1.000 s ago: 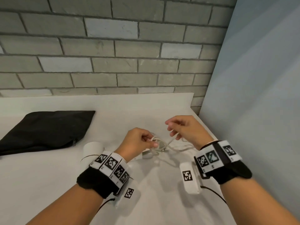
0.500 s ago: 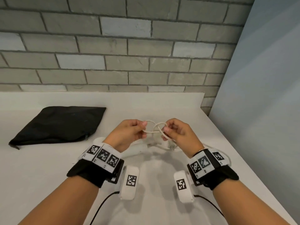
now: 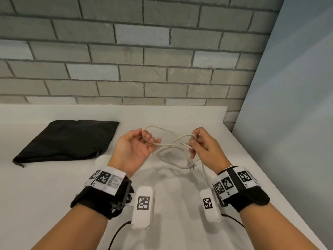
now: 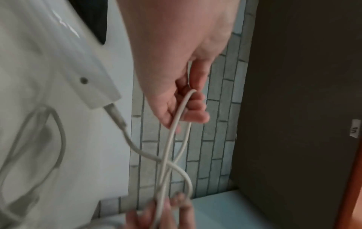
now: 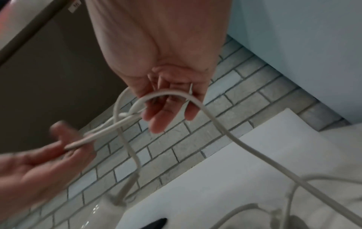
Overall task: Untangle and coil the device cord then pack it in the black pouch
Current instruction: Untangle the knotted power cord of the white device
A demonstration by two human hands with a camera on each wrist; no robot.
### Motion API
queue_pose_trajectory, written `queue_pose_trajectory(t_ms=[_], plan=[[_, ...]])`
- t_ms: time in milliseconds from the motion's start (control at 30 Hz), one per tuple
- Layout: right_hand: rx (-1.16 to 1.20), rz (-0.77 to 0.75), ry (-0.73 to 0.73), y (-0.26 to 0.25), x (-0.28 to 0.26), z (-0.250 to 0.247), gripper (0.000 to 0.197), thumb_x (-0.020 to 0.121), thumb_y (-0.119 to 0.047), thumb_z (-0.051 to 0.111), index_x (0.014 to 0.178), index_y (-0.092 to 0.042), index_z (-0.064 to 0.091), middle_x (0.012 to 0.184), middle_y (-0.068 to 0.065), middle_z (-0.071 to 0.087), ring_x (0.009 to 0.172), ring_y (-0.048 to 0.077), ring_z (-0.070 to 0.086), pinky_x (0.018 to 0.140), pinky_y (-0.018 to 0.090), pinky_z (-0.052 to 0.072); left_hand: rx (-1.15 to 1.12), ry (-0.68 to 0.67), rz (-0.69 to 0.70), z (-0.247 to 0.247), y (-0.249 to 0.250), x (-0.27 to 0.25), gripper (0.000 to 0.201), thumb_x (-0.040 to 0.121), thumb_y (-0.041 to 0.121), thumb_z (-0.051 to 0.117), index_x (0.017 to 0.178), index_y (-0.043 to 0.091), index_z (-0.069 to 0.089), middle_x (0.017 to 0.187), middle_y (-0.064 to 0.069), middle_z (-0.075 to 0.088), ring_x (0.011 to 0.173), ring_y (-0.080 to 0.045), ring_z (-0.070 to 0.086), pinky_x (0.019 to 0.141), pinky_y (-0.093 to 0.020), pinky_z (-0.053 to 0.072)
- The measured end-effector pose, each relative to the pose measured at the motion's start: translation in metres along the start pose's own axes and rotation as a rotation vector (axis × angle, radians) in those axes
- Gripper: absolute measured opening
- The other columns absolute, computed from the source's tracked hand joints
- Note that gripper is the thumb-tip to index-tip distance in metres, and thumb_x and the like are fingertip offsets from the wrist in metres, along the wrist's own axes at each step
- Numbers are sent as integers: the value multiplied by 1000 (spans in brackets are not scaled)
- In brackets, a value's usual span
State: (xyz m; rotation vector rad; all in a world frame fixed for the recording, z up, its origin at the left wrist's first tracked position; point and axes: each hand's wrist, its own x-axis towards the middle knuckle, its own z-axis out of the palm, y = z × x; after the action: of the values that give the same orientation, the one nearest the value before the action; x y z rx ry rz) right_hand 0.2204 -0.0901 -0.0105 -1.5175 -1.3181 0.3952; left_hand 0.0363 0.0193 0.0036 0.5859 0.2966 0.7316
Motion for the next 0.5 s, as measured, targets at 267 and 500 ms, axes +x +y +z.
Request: queue_pose_trajectory(t_ms=[267,500], plan=[[-375,-234,-207,-17,-2,13,16,91,-10,44,84,-22,37,51,-12,38,47,5,42,48,18,29,1207,-236,-360,10,9,-7,41,95,37,36,81,7,60,42,3,48,33,-10,42,60,-26,52],[-67,-20,-105,-8,-6,-2,21,94,-17,44,75,-21,35,51,-5,41,46,12,37,47,21,33,311,21,38,1,29,10,32,97,28,31,71,16,46,43,8,43,38,-6,41,49,-16,48]])
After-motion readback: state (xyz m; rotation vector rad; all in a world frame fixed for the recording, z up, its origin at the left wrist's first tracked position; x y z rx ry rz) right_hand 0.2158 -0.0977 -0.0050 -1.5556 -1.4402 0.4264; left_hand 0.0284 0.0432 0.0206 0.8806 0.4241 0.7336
